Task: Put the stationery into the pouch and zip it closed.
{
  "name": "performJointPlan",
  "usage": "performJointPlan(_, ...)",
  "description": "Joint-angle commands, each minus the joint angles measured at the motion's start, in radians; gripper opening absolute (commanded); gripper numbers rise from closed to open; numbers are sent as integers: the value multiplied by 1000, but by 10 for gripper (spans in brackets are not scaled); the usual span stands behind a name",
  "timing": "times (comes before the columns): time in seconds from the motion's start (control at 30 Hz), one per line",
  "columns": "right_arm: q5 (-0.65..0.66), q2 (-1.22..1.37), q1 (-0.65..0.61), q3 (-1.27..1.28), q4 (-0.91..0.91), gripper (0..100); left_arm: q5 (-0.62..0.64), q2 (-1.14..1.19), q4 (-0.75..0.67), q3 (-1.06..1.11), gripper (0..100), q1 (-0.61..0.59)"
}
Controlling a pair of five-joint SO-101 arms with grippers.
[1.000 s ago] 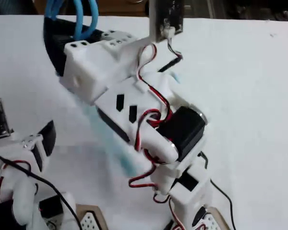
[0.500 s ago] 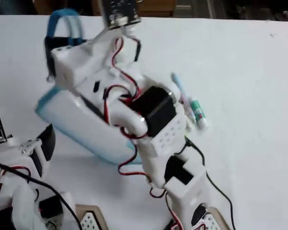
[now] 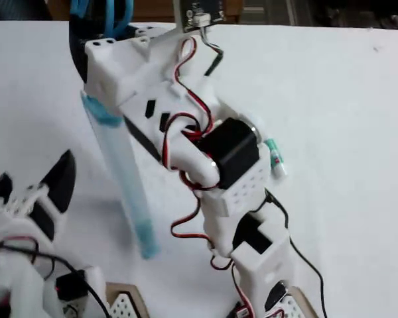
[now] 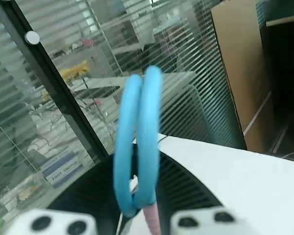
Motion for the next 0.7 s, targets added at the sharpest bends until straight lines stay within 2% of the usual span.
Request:
performJointPlan(0.0, 9, -53, 7, -32, -25, 16, 11, 133, -14, -66, 351, 54)
performJointPlan(0.2, 9, -45, 5, -31, 102, 16, 12, 252, 72, -232, 351, 116)
performJointPlan(0.43, 9, -45, 5, -29, 355, 16, 11, 257, 84, -178, 353, 151)
performJointPlan(0.53, 9, -44, 8, -26, 377, 16, 14, 257, 84, -173, 354, 151)
performJointPlan(0.67, 9, -47, 4, -32, 354, 17, 126, 260, 84, -169, 361, 154)
